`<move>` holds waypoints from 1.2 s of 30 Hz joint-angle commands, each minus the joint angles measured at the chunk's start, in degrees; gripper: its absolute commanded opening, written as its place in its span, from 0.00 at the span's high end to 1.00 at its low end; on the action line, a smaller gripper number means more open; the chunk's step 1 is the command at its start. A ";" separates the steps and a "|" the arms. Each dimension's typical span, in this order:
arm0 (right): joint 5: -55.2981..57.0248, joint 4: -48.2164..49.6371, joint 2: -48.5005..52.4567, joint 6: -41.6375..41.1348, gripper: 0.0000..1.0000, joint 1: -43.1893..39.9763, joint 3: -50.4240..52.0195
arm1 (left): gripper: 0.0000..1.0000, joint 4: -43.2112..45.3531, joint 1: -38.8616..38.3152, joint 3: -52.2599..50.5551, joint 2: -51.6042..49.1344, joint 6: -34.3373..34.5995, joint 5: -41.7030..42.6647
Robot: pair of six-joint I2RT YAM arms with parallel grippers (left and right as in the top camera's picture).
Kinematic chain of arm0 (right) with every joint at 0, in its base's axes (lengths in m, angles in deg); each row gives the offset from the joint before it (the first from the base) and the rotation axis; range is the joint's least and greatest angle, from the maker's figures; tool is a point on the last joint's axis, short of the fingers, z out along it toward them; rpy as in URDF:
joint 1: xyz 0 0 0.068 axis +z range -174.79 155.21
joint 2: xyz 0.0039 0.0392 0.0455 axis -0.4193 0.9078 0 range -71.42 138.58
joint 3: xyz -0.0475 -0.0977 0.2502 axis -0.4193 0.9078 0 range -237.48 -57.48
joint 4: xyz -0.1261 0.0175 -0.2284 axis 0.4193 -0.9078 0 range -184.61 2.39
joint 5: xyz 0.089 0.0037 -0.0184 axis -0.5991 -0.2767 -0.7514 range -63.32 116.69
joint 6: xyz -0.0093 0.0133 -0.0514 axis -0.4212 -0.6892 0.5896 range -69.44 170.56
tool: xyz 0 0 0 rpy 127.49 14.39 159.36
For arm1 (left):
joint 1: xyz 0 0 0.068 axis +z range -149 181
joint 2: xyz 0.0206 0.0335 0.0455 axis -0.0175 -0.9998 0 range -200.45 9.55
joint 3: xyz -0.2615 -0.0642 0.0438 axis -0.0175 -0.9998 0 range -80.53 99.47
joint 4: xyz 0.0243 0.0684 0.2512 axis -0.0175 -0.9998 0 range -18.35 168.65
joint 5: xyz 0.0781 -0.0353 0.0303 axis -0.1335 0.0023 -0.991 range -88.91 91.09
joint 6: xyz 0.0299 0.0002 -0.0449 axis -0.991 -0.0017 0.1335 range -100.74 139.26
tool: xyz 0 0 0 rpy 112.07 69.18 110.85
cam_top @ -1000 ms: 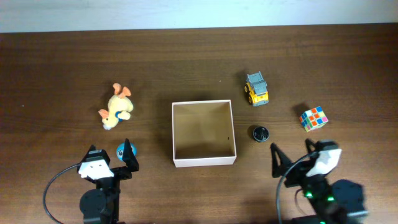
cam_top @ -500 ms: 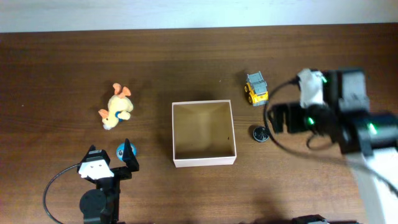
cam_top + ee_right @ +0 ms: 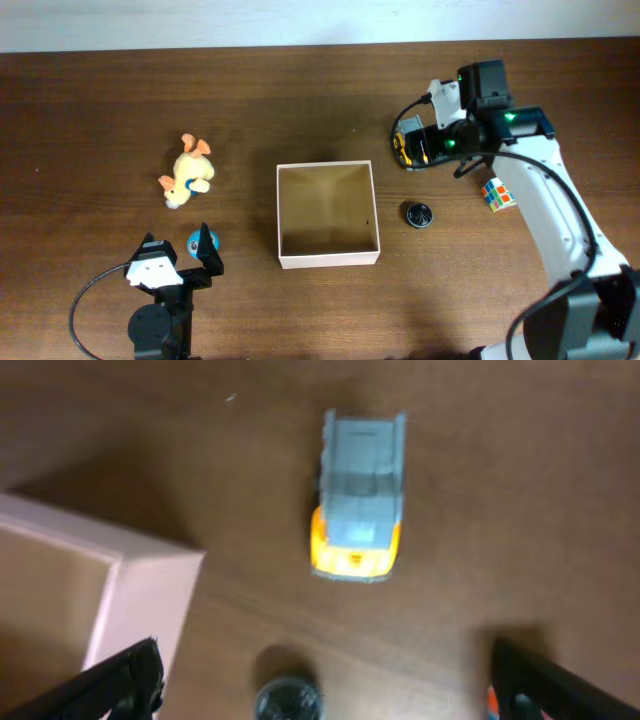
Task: Pack container
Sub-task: 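Move the right gripper over the yellow-grey toy truck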
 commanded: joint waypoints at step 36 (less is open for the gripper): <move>1.79 17.51 16.94 -6.84 0.07 -0.76 -1.07 | 0.01 -0.02 0.33 -0.33 0.42 0.26 0.81</move>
